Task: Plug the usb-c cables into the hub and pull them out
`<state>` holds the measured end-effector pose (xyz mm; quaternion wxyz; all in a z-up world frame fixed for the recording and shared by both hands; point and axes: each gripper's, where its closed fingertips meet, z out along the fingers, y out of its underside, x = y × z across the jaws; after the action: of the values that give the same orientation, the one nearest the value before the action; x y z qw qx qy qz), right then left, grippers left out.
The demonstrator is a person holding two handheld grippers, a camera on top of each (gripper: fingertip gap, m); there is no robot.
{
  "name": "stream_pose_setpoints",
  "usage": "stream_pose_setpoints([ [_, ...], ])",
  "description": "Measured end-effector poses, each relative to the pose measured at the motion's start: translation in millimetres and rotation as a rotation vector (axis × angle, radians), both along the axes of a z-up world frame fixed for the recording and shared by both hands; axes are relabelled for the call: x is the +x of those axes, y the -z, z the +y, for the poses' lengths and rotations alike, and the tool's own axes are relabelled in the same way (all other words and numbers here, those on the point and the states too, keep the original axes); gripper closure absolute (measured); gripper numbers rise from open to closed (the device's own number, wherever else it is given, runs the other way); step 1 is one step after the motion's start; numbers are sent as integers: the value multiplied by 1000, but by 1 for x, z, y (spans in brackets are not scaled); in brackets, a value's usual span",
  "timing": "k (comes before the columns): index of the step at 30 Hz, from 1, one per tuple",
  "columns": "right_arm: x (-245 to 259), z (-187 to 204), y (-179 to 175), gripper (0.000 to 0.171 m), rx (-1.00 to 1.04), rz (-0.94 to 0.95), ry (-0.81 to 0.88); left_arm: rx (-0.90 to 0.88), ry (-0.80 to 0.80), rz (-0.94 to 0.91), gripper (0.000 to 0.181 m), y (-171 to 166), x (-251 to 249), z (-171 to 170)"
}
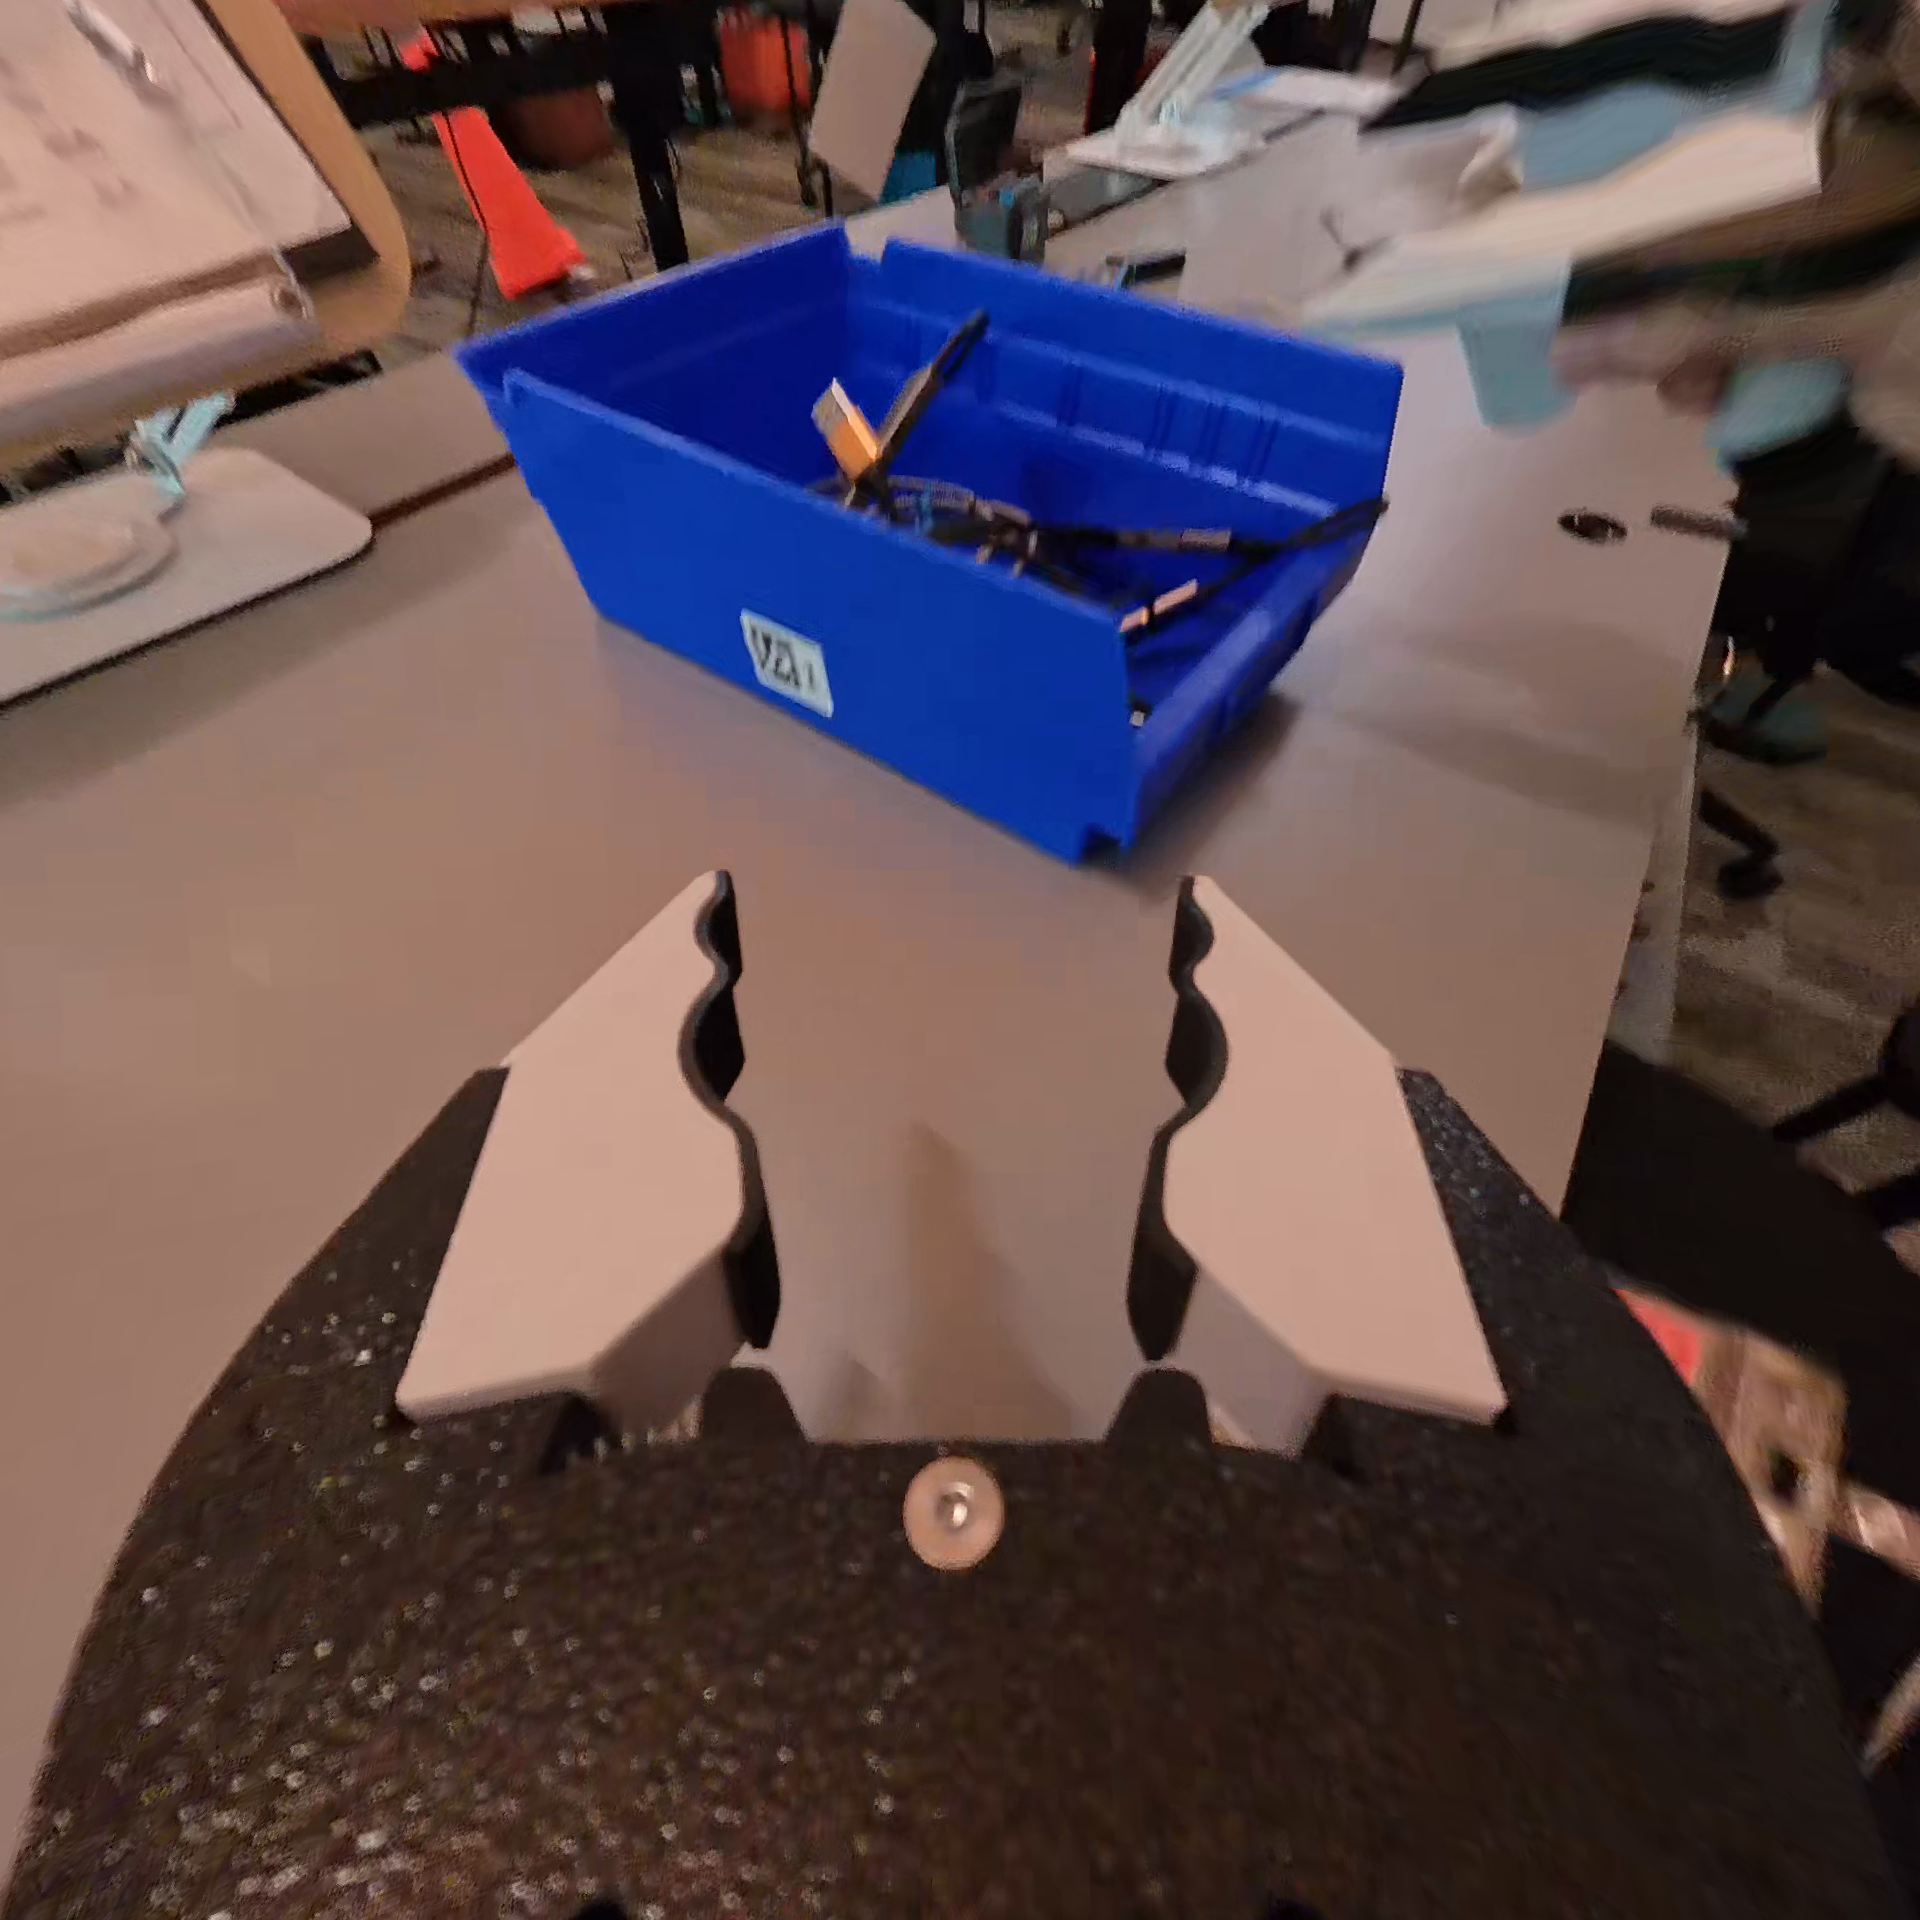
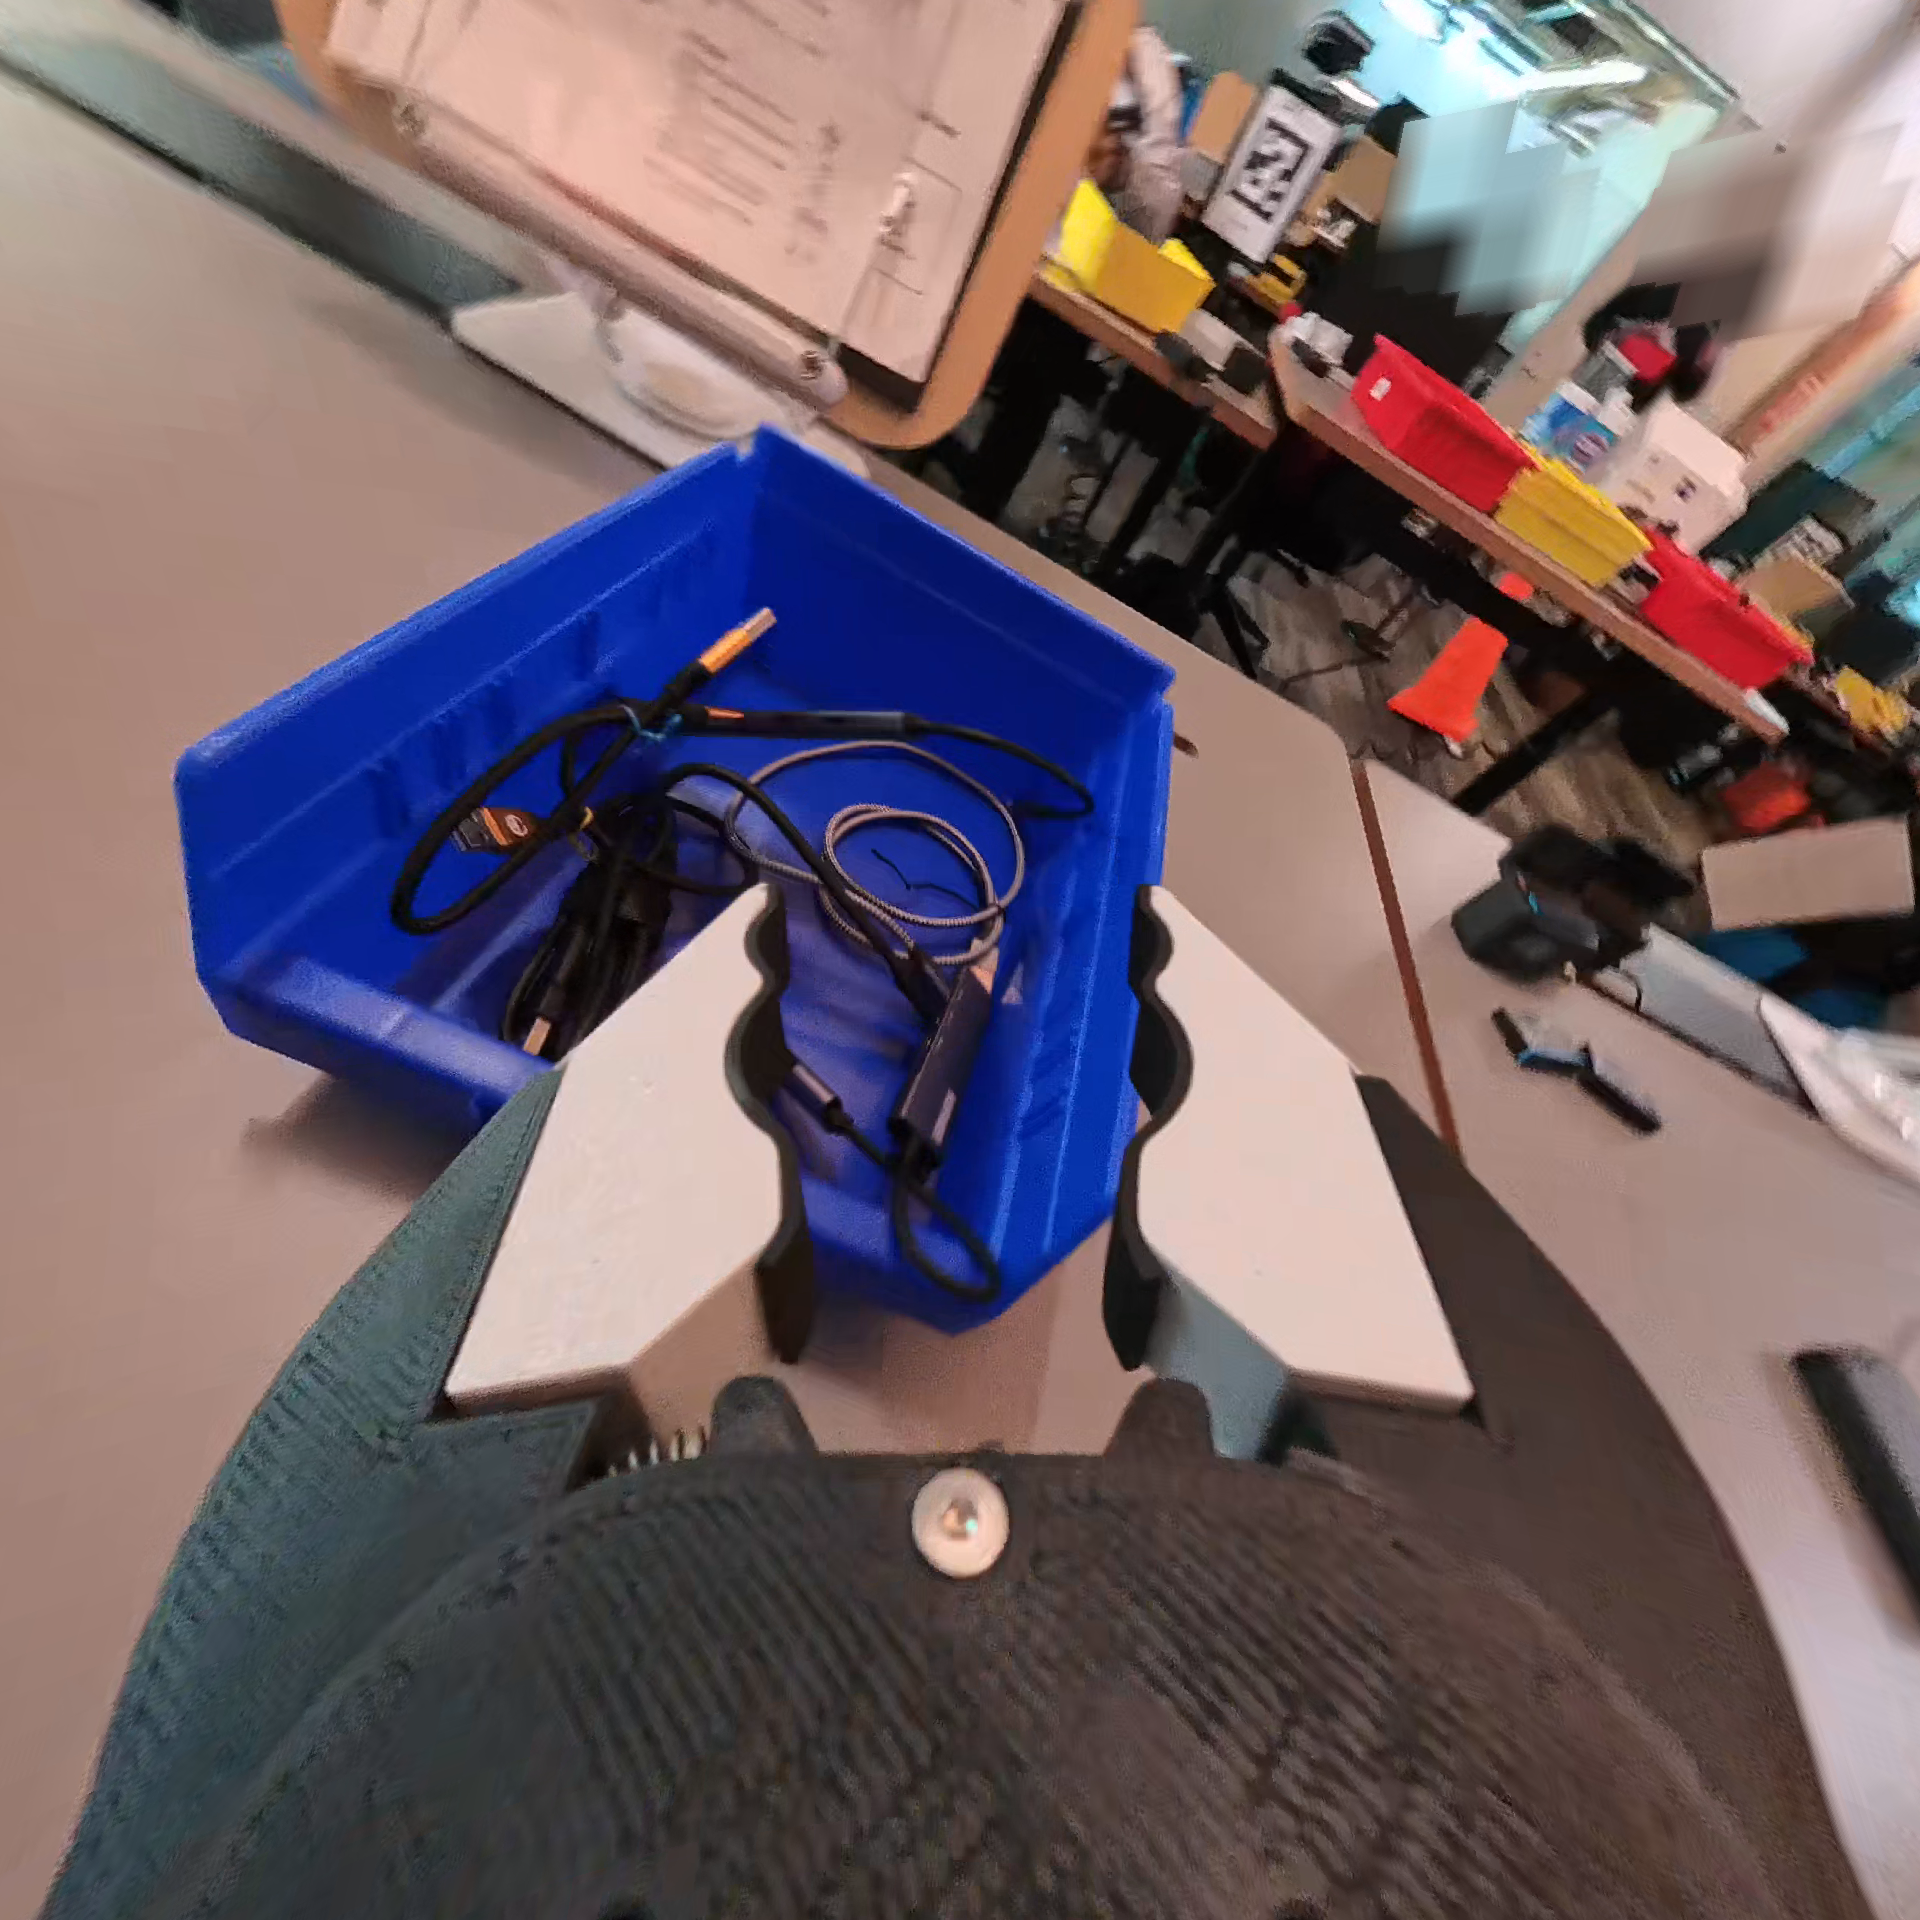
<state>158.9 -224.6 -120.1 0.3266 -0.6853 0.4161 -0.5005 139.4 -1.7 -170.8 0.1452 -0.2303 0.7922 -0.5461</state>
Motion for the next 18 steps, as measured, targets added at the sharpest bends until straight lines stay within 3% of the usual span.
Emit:
stream_pose_setpoints([
  [6,-15,-66,0,94,223,-121,310,-88,-99,-9,100,-10,23,-79],
  [9,-10,-83,34,75,279,-20,352,-39,-132,1,100,1,32,-101],
  [11,-2,-84,53,75,323,6,344,-19,-140,4,105,7,36,-111],
  [13,6,-73,76,90,354,81,288,39,-149,4,110,20,40,-116],
  [16,15,-66,83,136,310,50,270,98,-195,-18,134,35,52,-114],
  [18,19,-60,80,145,309,27,258,73,-205,-40,137,35,56,-112],
])
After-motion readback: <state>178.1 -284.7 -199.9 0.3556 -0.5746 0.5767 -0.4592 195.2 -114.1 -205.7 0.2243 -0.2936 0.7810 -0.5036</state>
